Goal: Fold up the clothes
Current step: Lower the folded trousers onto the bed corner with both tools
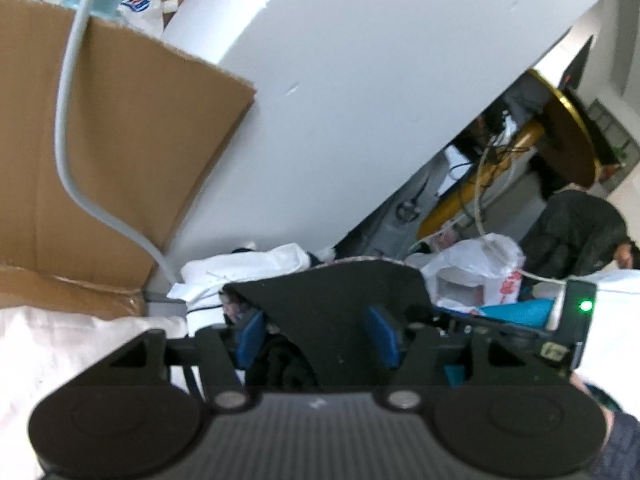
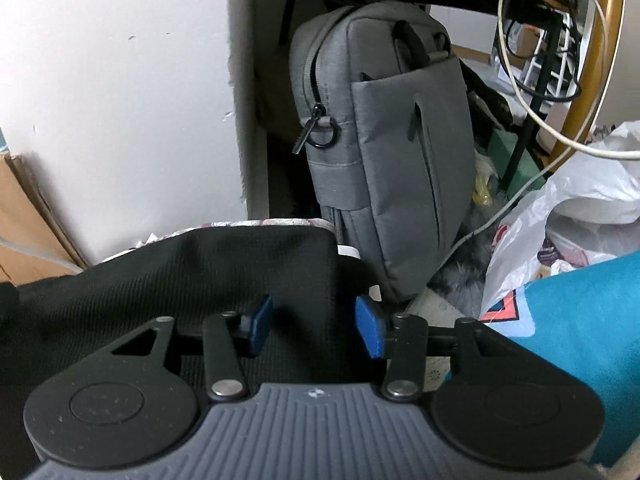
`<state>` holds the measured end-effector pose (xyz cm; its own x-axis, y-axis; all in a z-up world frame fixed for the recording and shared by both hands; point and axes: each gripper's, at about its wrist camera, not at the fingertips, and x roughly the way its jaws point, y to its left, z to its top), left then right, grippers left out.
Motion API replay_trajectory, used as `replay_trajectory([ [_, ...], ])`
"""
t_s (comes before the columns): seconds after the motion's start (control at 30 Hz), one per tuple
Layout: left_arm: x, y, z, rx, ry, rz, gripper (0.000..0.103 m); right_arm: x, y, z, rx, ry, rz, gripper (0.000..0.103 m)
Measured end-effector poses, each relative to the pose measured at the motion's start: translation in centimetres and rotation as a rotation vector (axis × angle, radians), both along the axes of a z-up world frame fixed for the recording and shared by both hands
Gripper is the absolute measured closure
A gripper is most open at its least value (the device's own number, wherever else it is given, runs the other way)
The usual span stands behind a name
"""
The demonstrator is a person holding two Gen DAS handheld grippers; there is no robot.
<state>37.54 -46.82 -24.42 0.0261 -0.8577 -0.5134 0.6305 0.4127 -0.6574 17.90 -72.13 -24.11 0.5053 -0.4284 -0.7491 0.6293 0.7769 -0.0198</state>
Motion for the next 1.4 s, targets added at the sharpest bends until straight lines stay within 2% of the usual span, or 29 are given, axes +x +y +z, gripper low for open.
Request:
replay_trajectory([
  [0.07,0.3,-0.6,-0.9,-0.005,0.047,0.011,0.044,0.4,-0.2,-0.3,0.005,0.002,0.011,0.053],
  [0.2,0.1,-1.3,-1.8,0.035,0.011,0.007,0.044,1.1,-0.5,-1.1,0.014,0.002,0.028,0.054],
  [0.3,0.0,-1.5,-2.3,0.036,0.000,0.018,0.044,1.4,-0.7,-1.7,0.021,-0.003,0.035,0.057],
  [0.37,-0.4,-1.6,-2.2,0.047,-0.043,0.012,0.053,1.5,-0.8,-2.0,0.020,-0.008,0.048,0.061],
  [0.43,-0.7,-1.8,-1.9,0.048,-0.083,-0.003,0.064,1.6,-0.9,-2.2,0.015,-0.007,0.059,0.074],
  [0.5,-1.3,-2.3,-1.1,0.055,-0.172,-0.022,0.075,1.9,-1.1,-2.2,0.005,0.004,0.061,0.085],
  [0.57,-1.6,-2.4,-0.7,0.053,-0.210,-0.028,0.086,2.1,-1.3,-1.7,-0.019,0.005,0.043,0.090],
  [0.63,-2.0,-2.2,0.1,0.065,-0.287,0.021,0.086,2.3,-1.5,-1.3,-0.027,-0.004,0.021,0.090],
  [0.67,-2.2,-2.0,0.4,0.074,-0.323,0.052,0.083,2.4,-1.7,-1.2,-0.024,-0.007,0.010,0.090],
  [0.73,-2.1,-1.4,0.6,0.094,-0.335,0.131,0.075,2.6,-1.9,-0.9,-0.027,0.001,-0.008,0.090],
  [0.83,-1.0,0.2,0.8,0.103,-0.337,0.229,0.074,2.5,-1.9,-0.1,-0.053,0.003,-0.043,0.088],
  [0.9,-0.4,0.9,1.4,0.126,-0.371,0.242,0.074,2.3,-1.9,0.7,-0.072,-0.004,-0.067,0.085],
  [1.03,0.4,2.1,2.3,0.077,-0.343,0.217,0.074,1.5,-1.8,2.2,-0.074,-0.008,-0.078,0.083],
  [1.13,-0.4,2.5,3.4,0.044,-0.337,0.146,0.074,0.9,-1.3,2.6,-0.059,0.000,-0.051,0.083],
  [1.2,-1.5,2.3,4.2,0.048,-0.341,0.091,0.077,0.3,-0.4,2.9,-0.043,0.011,-0.021,0.083],
  [1.27,-2.5,2.0,4.8,0.053,-0.352,0.061,0.088,-0.3,0.6,2.9,-0.035,0.025,-0.013,0.083],
  [1.4,-5.5,1.5,5.8,0.074,-0.372,-0.044,0.088,-1.6,2.7,3.0,-0.003,0.035,-0.015,0.083],
])
